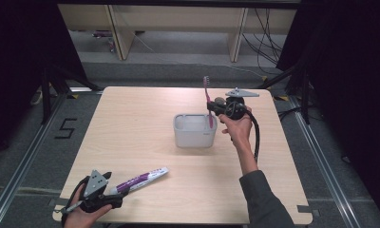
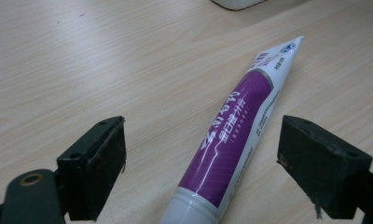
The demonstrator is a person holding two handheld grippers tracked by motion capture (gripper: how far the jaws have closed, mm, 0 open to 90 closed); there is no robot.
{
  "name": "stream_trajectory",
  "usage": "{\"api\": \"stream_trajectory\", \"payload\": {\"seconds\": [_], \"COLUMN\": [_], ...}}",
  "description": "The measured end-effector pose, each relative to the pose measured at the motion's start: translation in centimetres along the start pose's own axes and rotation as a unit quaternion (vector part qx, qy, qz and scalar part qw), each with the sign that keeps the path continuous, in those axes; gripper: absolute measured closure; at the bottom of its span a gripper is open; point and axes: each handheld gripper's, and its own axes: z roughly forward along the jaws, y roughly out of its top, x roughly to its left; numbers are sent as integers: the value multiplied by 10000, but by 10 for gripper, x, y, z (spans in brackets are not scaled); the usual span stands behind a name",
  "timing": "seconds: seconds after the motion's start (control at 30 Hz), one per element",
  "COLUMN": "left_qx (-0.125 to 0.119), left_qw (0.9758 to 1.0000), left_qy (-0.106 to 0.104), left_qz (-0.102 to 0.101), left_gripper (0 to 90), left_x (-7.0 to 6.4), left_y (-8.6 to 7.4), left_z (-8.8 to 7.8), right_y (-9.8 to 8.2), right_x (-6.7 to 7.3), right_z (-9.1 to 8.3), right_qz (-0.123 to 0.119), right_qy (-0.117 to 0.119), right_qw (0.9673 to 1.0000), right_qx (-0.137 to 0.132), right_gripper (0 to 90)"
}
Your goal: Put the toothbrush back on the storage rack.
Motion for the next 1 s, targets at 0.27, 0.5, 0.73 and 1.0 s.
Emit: {"api": "stream_trajectory", "payload": {"seconds": [0.27,0.5,0.73,1.0], "left_qx": [14,8,48,55], "left_qw": [10000,10000,10000,10000], "left_qy": [21,4,9,23], "left_qz": [-19,-9,15,-18], "left_gripper": [150,150,150,150], "left_x": [0,0,0,-1], "left_y": [0,0,0,0], "left_z": [0,0,0,0], "right_y": [-12,-19,-25,-29], "right_x": [-2,-3,-4,-4], "right_z": [7,11,13,15], "right_qz": [161,101,87,79], "right_qy": [18,-36,-85,-78], "right_qw": [9999,9998,9997,9996], "right_qx": [27,142,234,260], "right_gripper": [837,837,835,830]}}
